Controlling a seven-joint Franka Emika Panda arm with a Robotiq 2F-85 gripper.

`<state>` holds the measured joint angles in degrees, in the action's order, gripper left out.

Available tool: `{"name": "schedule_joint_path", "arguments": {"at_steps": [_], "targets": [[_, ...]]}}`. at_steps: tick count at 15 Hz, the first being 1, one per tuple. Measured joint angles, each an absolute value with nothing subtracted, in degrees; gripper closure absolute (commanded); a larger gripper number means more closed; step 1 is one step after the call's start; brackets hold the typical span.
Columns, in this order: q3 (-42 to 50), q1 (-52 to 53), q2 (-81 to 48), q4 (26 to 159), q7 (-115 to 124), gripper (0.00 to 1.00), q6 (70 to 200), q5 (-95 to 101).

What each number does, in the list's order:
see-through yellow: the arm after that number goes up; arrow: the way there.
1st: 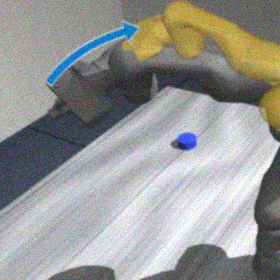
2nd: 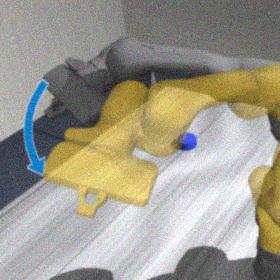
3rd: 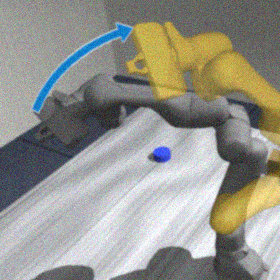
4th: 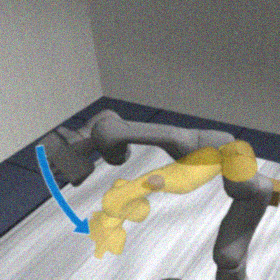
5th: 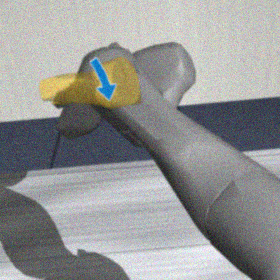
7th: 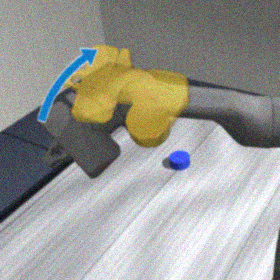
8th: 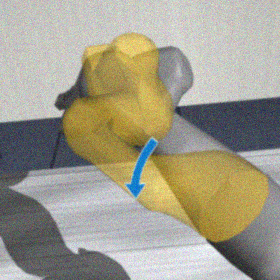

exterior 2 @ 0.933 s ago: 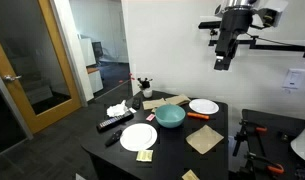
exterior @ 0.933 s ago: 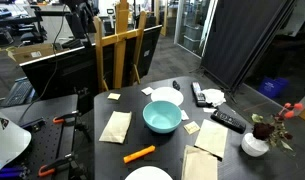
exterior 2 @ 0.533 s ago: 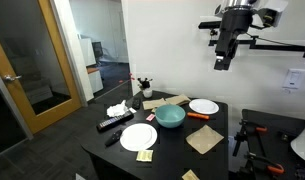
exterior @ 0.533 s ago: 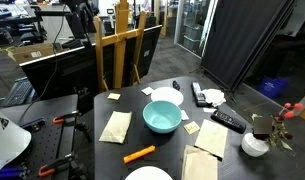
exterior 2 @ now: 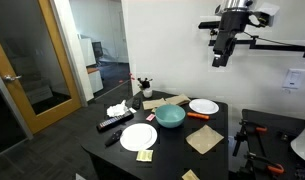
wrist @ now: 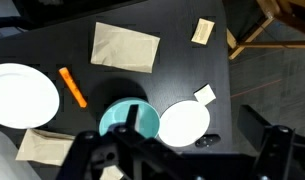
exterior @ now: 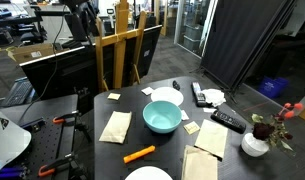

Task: Put the marker in the bowl

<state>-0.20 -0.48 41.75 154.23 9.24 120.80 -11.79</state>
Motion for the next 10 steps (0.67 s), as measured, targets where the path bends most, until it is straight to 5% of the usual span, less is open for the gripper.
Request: {"name": "schedule_joint_path", "arguments": {"at_steps": [10], "targets": [[6.4, -7.3, 40.5, 157.3, -0.8, 0.0, 127.2, 0.6]]}}
